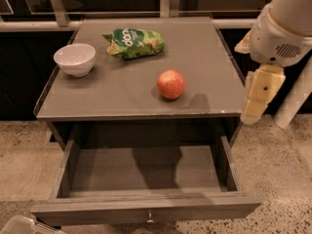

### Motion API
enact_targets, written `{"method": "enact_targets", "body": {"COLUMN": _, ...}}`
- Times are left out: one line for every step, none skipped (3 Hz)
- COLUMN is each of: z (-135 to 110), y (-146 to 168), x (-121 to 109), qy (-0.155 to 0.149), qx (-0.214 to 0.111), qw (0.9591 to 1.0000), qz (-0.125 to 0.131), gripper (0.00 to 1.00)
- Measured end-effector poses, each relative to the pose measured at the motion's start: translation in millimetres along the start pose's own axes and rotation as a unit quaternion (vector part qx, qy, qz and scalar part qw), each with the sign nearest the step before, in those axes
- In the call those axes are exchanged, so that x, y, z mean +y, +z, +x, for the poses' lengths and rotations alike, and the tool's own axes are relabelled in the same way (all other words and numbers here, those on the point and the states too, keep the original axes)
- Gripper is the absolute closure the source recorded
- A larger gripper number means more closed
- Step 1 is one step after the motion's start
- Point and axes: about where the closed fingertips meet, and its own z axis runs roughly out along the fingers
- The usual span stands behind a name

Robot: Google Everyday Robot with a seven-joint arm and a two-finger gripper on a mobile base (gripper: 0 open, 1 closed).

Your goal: Place apple into top drawer

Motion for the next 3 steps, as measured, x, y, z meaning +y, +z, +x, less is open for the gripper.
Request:
{"method": "enact_targets", "body": {"z": -30.7, "y": 47.2, "x": -22.1, "qy": -0.032, "qx": 0.023, "qw": 0.9985, "qz": -0.038, "gripper": 0.0}}
{"method": "enact_targets", "body": {"z": -65.9, "y": 101.2, "x": -40.7, "qy": -0.062, "qx": 0.044, "qw": 0.9948, "qz": -0.068, "gripper": 0.0}}
{"method": "enact_targets", "body": {"z": -113.5, "y": 149.2, "x": -45.7, "qy": -0.108, "qx": 0.072, "qw": 0.9882, "qz": -0.082, "gripper": 0.0}}
